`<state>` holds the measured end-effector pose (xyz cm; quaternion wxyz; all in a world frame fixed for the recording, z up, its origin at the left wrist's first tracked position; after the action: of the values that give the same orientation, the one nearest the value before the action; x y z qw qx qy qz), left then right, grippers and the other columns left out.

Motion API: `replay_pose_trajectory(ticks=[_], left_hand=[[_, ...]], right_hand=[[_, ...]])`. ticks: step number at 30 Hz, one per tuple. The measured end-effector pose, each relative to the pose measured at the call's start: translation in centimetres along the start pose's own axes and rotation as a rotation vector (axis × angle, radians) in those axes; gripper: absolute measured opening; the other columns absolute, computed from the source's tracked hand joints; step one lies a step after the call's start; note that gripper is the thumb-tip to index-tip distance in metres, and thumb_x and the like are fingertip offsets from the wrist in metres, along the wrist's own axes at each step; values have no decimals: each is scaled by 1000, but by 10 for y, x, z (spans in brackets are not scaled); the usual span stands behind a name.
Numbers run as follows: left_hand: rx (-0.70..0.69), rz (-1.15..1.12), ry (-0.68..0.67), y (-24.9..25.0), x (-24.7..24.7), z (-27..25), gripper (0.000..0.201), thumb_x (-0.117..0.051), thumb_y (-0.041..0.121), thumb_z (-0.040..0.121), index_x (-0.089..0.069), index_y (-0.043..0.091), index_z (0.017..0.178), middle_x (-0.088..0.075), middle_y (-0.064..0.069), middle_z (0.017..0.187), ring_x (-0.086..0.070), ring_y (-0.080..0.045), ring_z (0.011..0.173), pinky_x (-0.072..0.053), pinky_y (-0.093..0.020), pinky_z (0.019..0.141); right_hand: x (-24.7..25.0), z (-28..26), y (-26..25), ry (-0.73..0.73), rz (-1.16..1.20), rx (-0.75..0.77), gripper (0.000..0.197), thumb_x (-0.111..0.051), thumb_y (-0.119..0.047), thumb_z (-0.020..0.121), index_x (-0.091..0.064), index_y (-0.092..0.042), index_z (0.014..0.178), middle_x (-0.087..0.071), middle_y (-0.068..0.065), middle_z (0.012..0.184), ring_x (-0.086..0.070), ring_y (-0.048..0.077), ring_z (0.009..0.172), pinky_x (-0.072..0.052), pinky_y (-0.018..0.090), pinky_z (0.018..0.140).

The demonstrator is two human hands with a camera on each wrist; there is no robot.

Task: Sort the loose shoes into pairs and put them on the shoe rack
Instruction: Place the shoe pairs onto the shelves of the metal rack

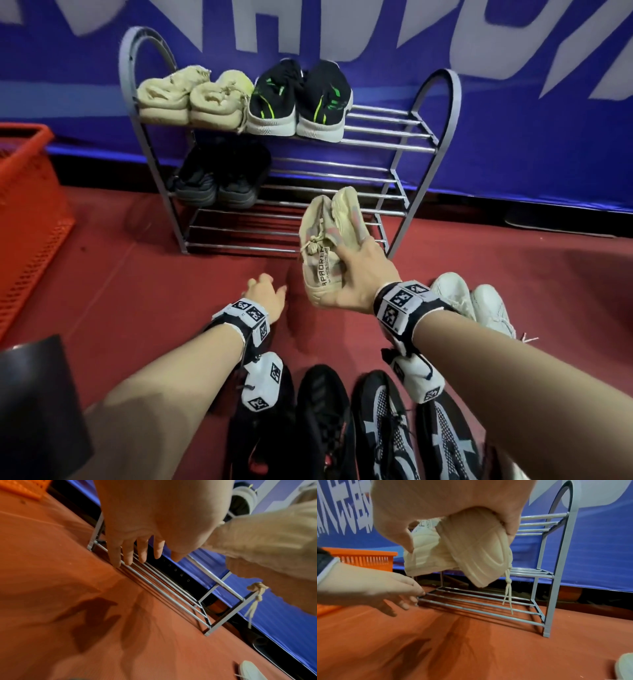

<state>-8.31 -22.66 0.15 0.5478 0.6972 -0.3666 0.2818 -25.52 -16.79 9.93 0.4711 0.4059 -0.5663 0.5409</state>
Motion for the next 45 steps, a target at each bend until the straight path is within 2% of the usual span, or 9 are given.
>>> replay_pose_trajectory(ticks=[6,16,22,25,29,32,36,39,45], left_hand=[[-15,-53,62,-2,32,10,43,-47,36,97,-46,10,131,-47,-19,133,-49,-40,120,-37,-38,99],[-107,-296,0,1,44,50,46,-52,42,93,-50,14,129,-61,-7,121,-57,-30,113,-42,-34,93],[-239,-780,-156,41,40,75,109,-72,14,72,1,24,152,-62,-8,121,-62,-21,96,-48,-37,94],[-312,-893,-111,54,37,86,83,-68,-8,78,-26,10,148,-59,-3,116,-57,-13,99,-45,-28,97],[-243,-869,43,58,25,96,56,-76,12,73,-58,18,127,-65,10,102,-63,-14,96,-49,-27,87],[-173,-900,135,65,17,98,52,-77,18,71,-60,18,121,-68,3,107,-65,-20,100,-51,-34,91],[-171,-815,247,66,20,104,44,-72,14,79,-59,13,121,-67,-2,107,-63,-20,96,-47,-26,85],[-183,-795,294,64,26,109,50,-72,13,78,-56,17,125,-63,-4,113,-61,-21,102,-47,-29,93],[-196,-744,281,62,31,119,50,-71,14,81,-52,15,128,-60,-5,119,-57,-14,102,-43,-21,88]], right_hand=[[32,27,-30,142,65,20,120,-48,-82,40,-16,-41,148,-31,27,143,-47,39,116,-43,33,98],[4,92,-40,168,122,-62,92,-66,-67,52,-45,-27,132,-6,28,154,-33,44,133,-36,35,109],[-8,120,-49,238,167,-86,70,-76,-55,49,-54,-25,109,-41,22,127,-43,37,114,-41,38,97],[-19,127,-43,232,279,-65,77,-71,-46,66,-44,-34,137,-47,14,117,-45,33,114,-38,39,102],[-28,121,-25,223,451,-221,96,-56,-49,67,-10,-40,151,-28,1,152,-22,31,141,-17,58,114],[-36,113,-14,226,811,-425,107,-71,-42,68,-7,-28,153,-12,16,157,-21,35,142,-22,45,115],[-43,110,-16,313,1044,-523,101,-80,-49,44,-44,-13,131,-58,8,125,-58,24,113,-48,33,97],[-42,116,-16,461,1055,-550,105,-77,-60,31,-53,-15,124,-61,7,116,-61,22,106,-51,36,94],[-45,134,-3,399,1152,-566,94,-78,-36,63,-35,-10,142,-48,15,138,-47,30,127,-38,35,108]])
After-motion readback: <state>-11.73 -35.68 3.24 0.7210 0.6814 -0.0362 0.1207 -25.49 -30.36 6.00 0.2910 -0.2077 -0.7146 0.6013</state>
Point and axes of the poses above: each hand's wrist, its own z-axis towards the middle knuckle, its own x-axis out of the back of the hand, y = z × x, the point moved 2 cm from there along z, towards the middle knuckle
